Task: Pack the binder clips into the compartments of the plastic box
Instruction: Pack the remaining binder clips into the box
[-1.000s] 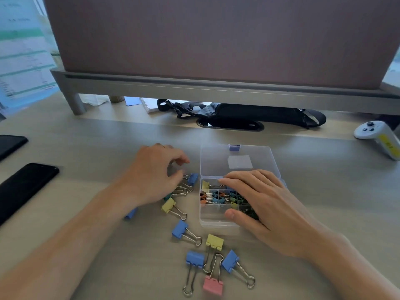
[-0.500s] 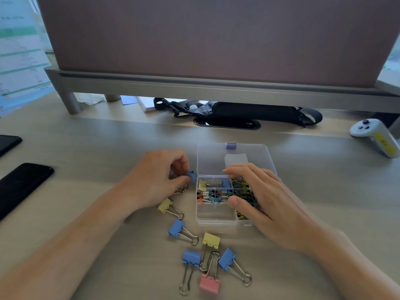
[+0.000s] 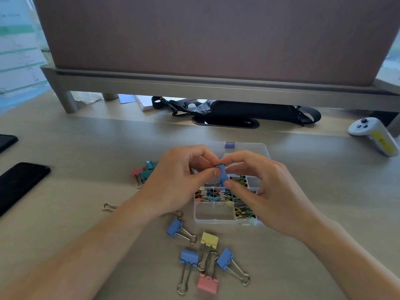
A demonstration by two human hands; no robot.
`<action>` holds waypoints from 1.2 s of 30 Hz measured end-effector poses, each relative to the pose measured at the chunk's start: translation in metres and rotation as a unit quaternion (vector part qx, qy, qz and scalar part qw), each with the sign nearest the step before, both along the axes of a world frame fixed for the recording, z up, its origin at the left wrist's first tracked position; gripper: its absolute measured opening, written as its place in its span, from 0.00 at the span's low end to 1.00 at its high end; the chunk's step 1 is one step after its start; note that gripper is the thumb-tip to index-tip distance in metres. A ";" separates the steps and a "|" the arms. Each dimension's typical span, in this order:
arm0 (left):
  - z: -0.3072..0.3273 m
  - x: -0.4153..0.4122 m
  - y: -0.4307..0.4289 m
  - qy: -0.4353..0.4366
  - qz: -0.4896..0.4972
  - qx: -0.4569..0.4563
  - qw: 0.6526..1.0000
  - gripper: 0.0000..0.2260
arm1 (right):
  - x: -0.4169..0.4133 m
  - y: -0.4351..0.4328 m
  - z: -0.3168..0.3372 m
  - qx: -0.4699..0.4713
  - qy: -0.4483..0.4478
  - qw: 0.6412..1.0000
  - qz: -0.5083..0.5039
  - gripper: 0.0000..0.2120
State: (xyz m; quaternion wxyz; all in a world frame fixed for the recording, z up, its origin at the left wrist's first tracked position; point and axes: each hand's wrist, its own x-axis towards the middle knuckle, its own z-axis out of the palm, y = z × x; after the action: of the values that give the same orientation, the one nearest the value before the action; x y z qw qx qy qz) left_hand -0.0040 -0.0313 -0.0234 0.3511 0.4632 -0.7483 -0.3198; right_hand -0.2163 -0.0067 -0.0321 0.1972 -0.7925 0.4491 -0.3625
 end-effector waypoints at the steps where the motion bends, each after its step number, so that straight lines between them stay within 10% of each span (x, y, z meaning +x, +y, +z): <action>1: 0.000 -0.001 -0.001 0.008 -0.001 0.010 1.000 0.02 | 0.002 -0.002 -0.002 0.005 -0.002 1.000 0.004 0.16; 36: -0.017 0.003 0.004 -0.245 -0.028 -0.214 0.945 0.15 | -0.004 -0.009 -0.015 -0.011 0.094 0.994 -0.049 0.09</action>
State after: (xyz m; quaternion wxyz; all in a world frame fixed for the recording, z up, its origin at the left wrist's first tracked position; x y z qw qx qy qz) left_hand -0.0011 -0.0269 -0.0404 0.2389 0.4205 -0.8744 -0.0387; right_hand -0.2198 -0.0161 -0.0468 0.1276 -0.8023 0.4997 -0.3004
